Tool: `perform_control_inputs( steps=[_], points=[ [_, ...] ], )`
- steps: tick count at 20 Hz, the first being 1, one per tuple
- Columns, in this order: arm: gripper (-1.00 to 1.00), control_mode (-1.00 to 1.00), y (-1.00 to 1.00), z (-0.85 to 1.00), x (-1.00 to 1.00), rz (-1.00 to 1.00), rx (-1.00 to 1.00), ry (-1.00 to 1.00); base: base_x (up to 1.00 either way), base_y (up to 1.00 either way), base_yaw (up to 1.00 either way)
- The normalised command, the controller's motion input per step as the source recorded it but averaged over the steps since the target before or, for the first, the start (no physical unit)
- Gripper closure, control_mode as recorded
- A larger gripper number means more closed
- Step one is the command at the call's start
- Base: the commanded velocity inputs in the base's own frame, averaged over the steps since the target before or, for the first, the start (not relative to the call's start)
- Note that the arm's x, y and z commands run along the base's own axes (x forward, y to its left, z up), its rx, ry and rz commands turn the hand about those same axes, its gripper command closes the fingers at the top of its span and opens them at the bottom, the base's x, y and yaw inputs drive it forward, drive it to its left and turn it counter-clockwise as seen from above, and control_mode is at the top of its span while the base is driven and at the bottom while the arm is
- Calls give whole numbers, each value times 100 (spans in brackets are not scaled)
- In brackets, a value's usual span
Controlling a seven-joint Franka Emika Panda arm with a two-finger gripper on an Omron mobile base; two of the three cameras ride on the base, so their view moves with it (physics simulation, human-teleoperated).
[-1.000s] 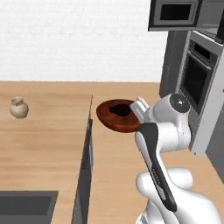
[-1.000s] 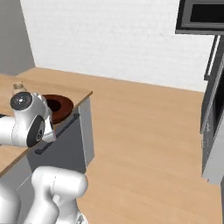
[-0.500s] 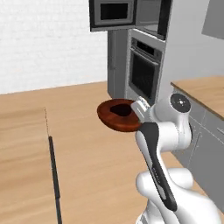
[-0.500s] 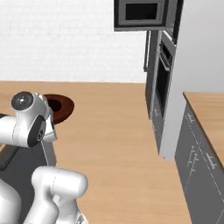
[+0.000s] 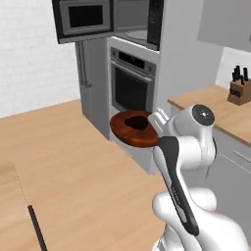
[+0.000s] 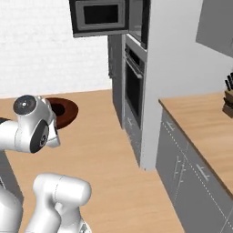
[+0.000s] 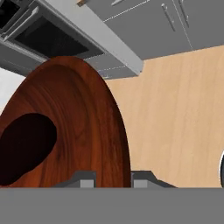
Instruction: Pick the avocado from the sink and place it in the bowl. Then pick the bowl and place it in the microwave. Then close the microwave door and press the start button.
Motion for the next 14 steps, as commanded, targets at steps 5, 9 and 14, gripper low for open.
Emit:
perform_control_inputs(
  steps=[5, 9, 14],
  points=[
    [100, 100, 0, 0, 0, 0, 0, 0, 100, 39, -35],
    [100, 100, 0, 0, 0, 0, 0, 0, 98, 49, -29],
    [100, 100, 0, 0, 0, 0, 0, 0, 88, 52, -30]
  ],
)
